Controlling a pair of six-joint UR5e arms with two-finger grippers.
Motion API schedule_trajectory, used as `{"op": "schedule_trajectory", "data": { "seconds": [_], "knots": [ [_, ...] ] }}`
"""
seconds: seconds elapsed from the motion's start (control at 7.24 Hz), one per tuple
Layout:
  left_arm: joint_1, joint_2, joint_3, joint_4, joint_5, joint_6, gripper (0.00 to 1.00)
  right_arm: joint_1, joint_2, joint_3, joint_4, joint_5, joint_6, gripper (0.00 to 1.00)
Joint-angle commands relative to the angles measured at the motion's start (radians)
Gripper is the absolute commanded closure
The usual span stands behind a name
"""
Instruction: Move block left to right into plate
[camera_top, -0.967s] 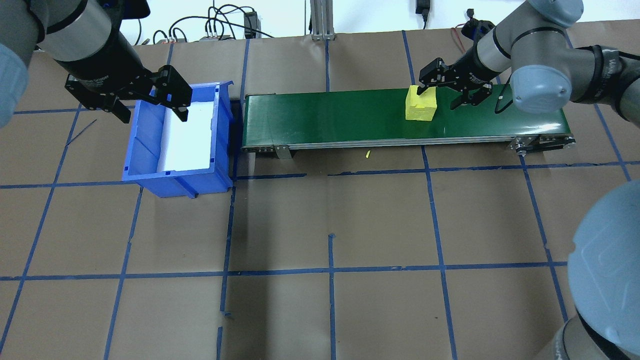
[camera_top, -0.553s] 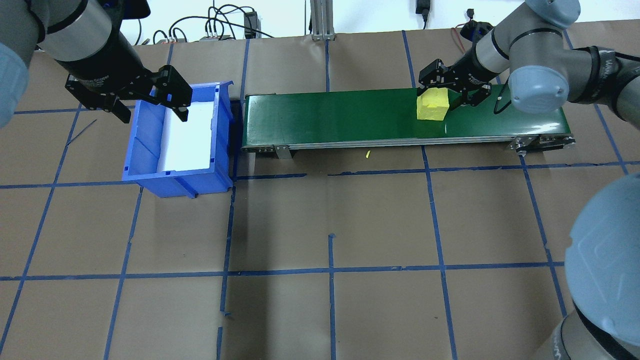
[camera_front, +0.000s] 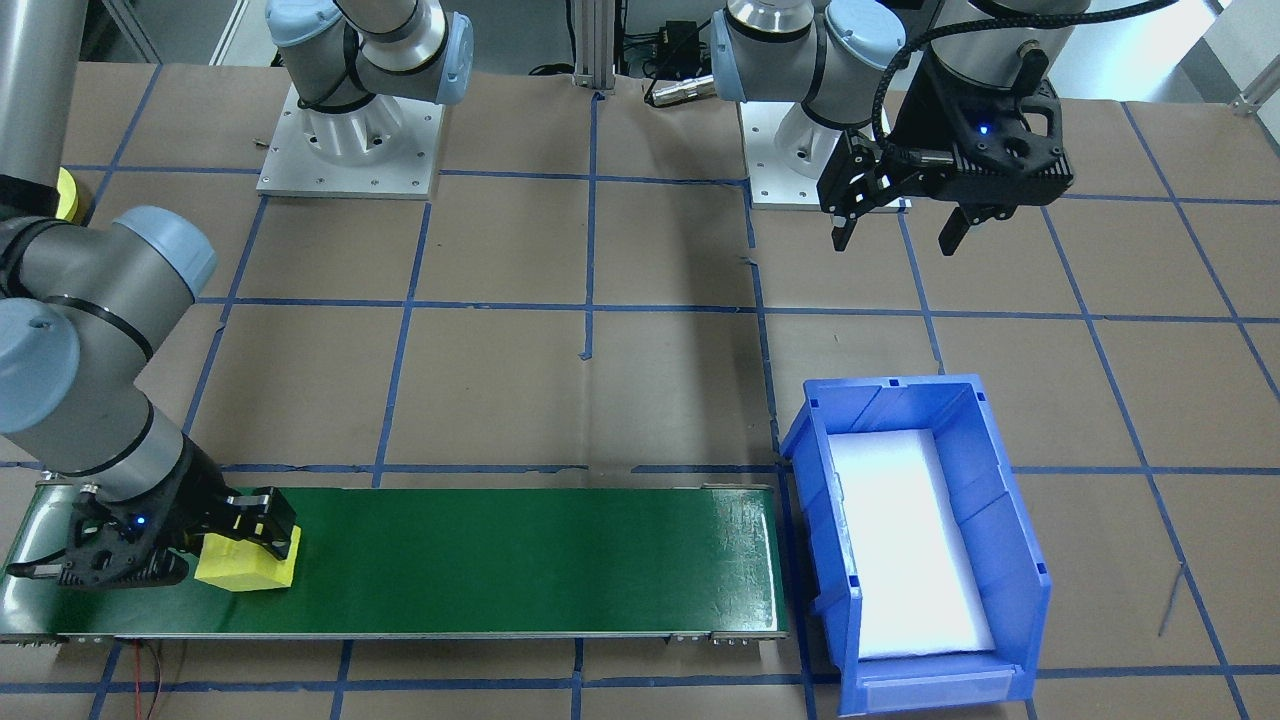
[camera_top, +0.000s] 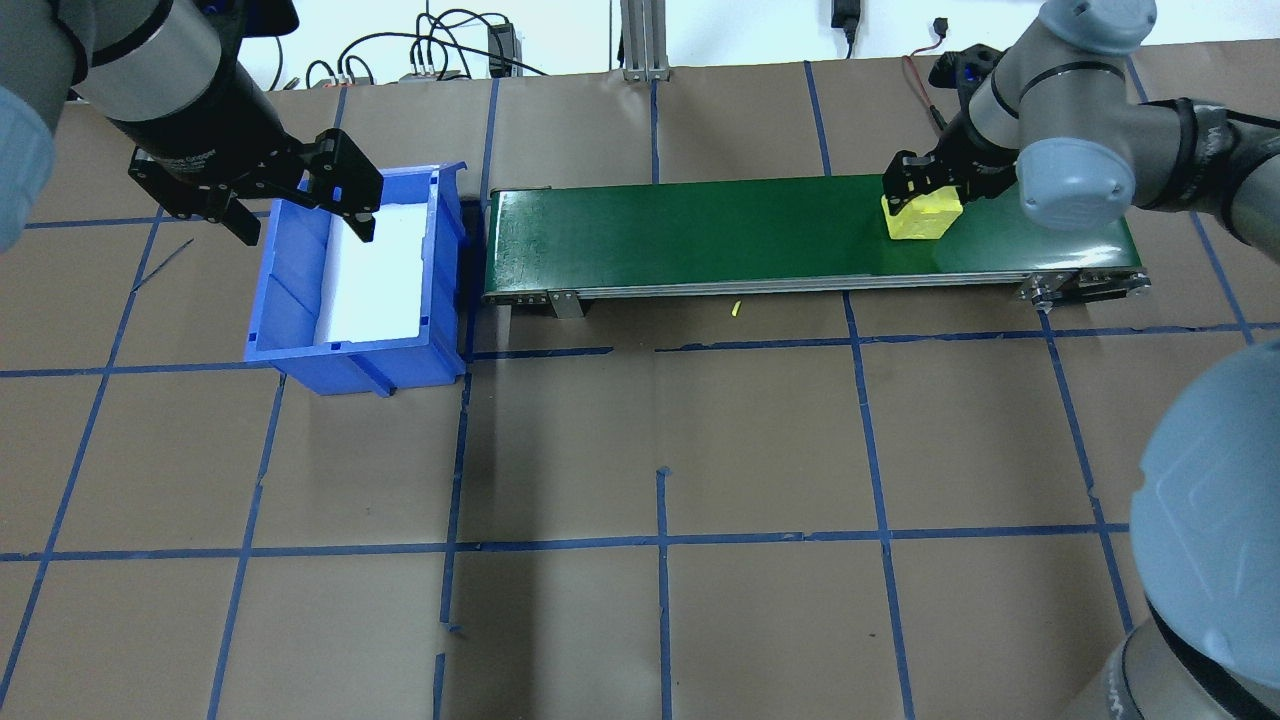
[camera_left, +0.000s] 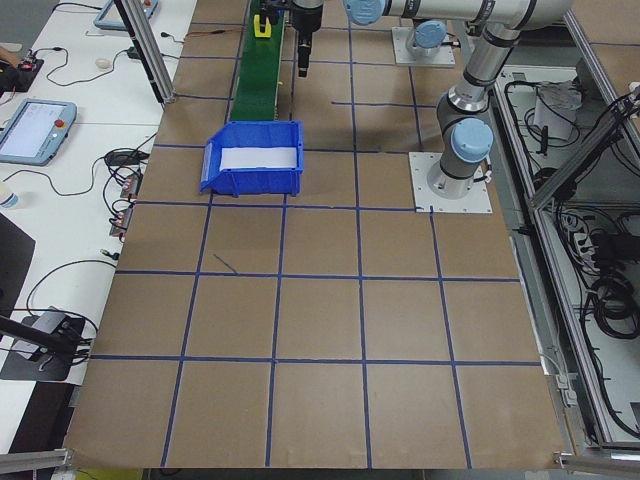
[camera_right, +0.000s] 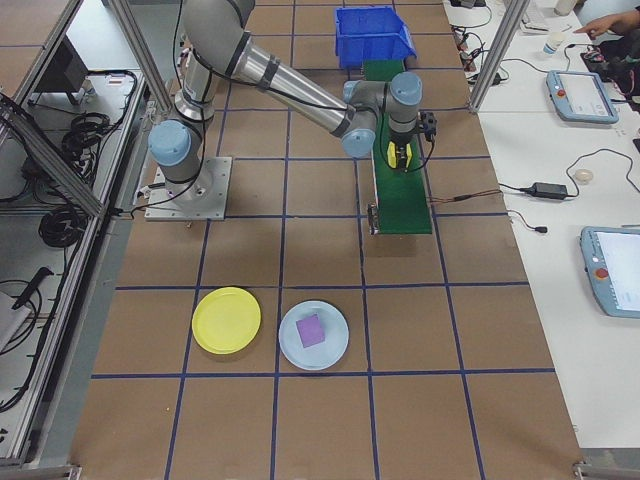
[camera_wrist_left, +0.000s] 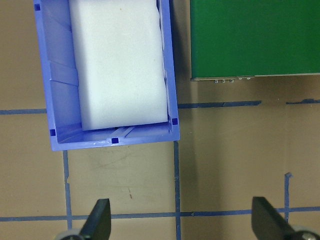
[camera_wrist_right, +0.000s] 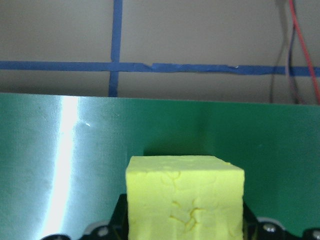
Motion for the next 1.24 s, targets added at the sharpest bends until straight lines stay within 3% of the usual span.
{"op": "schedule_trajectory", "data": {
  "seconds": [0.0,0.14,0.28,0.55,0.83,1.11],
  "knots": [
    [0.0,0.001,-0.001,0.0,0.0,0.0,0.0,-0.14,-0.11,0.034,0.095,-0.147,-0.265,0.67],
    [0.0,-0.001,0.001,0.001,0.0,0.0,0.0,-0.275,-0.146,0.088,0.136,-0.079,-0.447,0.67],
    [0.0,0.001,0.001,0.0,0.002,0.001,0.0,-0.408,-0.157,0.135,0.145,-0.066,-0.586,0.67],
    [0.0,-0.001,-0.001,0.001,0.0,0.0,0.0,-0.626,-0.183,0.156,0.171,-0.081,-0.805,0.67],
    [0.0,0.001,0.001,0.0,0.003,0.0,0.0,-0.952,-0.214,0.157,0.342,-0.081,-1.0,0.65],
    [0.002,-0.001,0.001,0.001,0.0,0.0,0.0,-1.124,-0.229,0.18,0.362,-0.087,-1.163,0.67]
  ]
}}
